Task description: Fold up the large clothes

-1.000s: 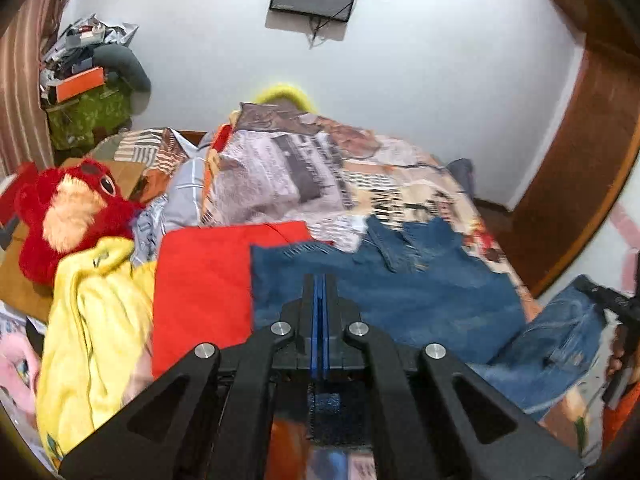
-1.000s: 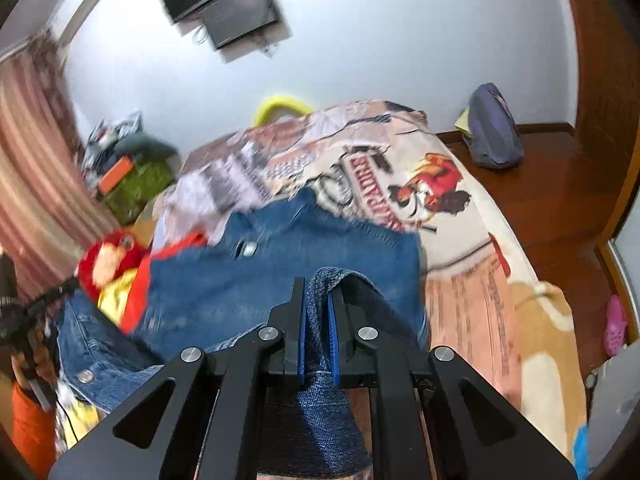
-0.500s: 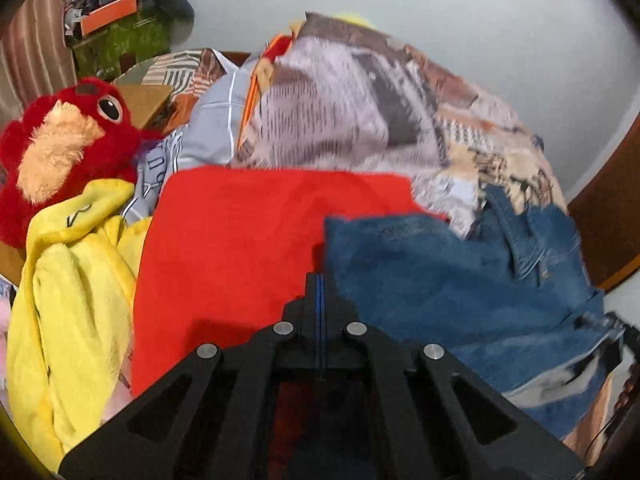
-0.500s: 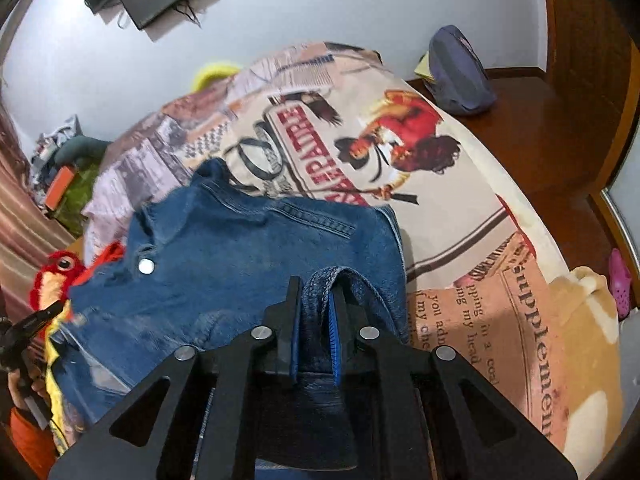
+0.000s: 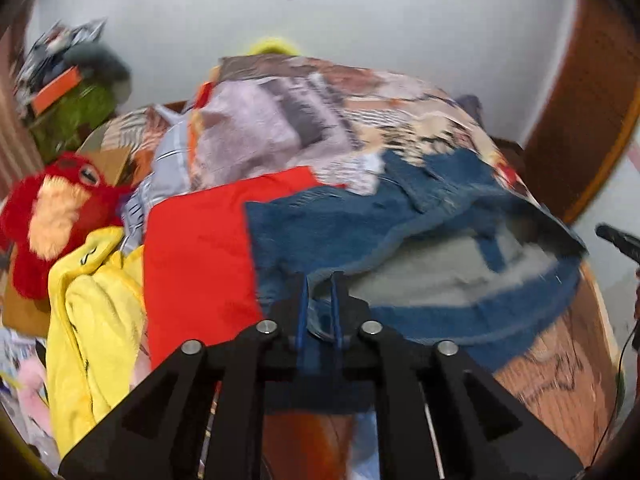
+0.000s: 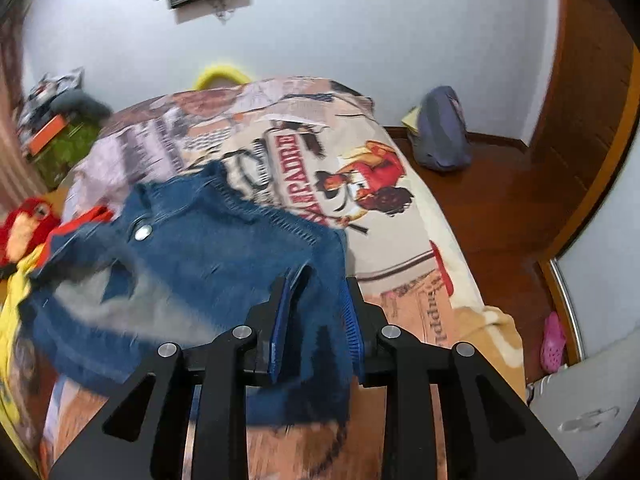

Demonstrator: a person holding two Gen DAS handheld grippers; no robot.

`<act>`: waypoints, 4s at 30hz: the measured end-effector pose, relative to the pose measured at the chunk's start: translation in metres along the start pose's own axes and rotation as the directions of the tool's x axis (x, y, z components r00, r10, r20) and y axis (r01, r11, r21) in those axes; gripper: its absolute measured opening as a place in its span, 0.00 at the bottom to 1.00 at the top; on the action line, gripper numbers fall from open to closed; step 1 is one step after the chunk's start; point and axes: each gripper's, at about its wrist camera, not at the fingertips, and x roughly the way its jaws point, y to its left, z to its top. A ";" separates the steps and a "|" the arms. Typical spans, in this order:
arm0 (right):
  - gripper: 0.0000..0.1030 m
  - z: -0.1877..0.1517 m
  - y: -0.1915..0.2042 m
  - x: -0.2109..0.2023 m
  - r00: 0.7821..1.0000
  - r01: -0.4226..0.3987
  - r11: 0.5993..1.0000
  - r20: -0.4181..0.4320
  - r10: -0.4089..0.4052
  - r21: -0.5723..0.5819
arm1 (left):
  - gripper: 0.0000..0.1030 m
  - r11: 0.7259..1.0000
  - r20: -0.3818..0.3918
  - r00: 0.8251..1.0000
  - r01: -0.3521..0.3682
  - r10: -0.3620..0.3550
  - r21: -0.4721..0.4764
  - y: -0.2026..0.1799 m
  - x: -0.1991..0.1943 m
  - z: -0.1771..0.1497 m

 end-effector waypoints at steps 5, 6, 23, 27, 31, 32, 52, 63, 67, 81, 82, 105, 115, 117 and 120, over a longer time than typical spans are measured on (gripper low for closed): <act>0.36 -0.023 0.021 -0.012 0.998 -0.047 0.996 -0.043 0.044 -0.072 | 0.38 0.997 -0.044 0.998 0.036 -0.033 0.065 -0.035 0.003 -0.019; 0.38 -0.029 0.026 -0.012 0.997 -0.061 0.995 -0.056 0.056 -0.083 | 0.38 0.996 -0.064 0.997 0.046 -0.041 0.075 -0.041 0.008 -0.024; 0.38 -0.020 0.098 0.074 0.964 -0.184 0.944 -0.236 0.120 -0.273 | 0.38 0.996 -0.197 0.980 0.045 -0.030 0.072 -0.064 0.125 0.022; 0.38 0.033 0.097 0.082 0.994 -0.056 0.963 -0.106 0.028 -0.263 | 0.37 0.999 -0.227 0.973 0.045 -0.050 -0.030 -0.038 0.146 0.086; 0.38 0.070 0.069 0.074 1.000 0.020 0.997 -0.005 -0.020 -0.073 | 0.42 0.995 -0.053 0.998 -0.033 0.028 -0.094 -0.016 0.114 0.114; 0.38 0.072 0.065 0.072 1.000 -0.009 0.999 0.001 0.009 -0.044 | 0.49 0.996 -0.017 0.999 -0.038 0.037 -0.086 -0.012 0.104 0.116; 0.42 -0.008 0.131 0.060 0.979 -0.174 0.961 -0.141 0.146 -0.213 | 0.58 0.998 -0.155 0.987 0.042 -0.033 0.056 -0.031 0.073 0.000; 0.57 -0.022 0.147 0.084 0.972 -0.161 0.958 -0.203 0.114 -0.235 | 0.64 0.986 -0.149 0.989 0.037 -0.012 0.164 -0.088 0.097 -0.015; 0.64 -0.027 0.118 0.087 0.970 -0.139 0.976 -0.222 0.100 -0.166 | 0.72 0.990 -0.154 0.988 0.030 -0.008 0.141 -0.072 0.106 -0.026; 0.66 -0.047 0.039 0.065 0.980 0.009 1.000 -0.200 -0.010 -0.007 | 0.74 0.980 -0.078 0.981 -0.185 0.179 -0.077 0.009 0.061 -0.060; 0.66 -0.047 0.035 0.064 0.980 0.005 1.000 -0.197 -0.006 -0.005 | 0.75 0.975 -0.070 0.977 -0.205 0.200 -0.081 0.013 0.057 -0.062; 0.66 -0.044 0.061 0.023 0.990 0.007 0.998 -0.142 -0.016 -0.063 | 0.83 0.830 -0.102 0.978 0.097 -0.182 -0.549 0.077 0.033 -0.101; 0.66 -0.055 0.079 0.027 0.983 -0.042 0.993 -0.183 0.021 -0.114 | 0.82 0.615 -0.036 0.884 0.296 -0.467 -0.731 0.065 0.093 -0.107; 0.66 -0.060 0.078 0.031 0.980 -0.045 0.994 -0.197 0.024 -0.104 | 0.71 0.586 -0.004 0.877 0.318 -0.481 -0.746 0.065 0.092 -0.102; 0.66 -0.062 0.076 0.033 0.978 -0.049 0.995 -0.206 0.030 -0.085 | 0.59 0.634 0.012 0.899 0.317 -0.437 -0.705 0.059 0.077 -0.082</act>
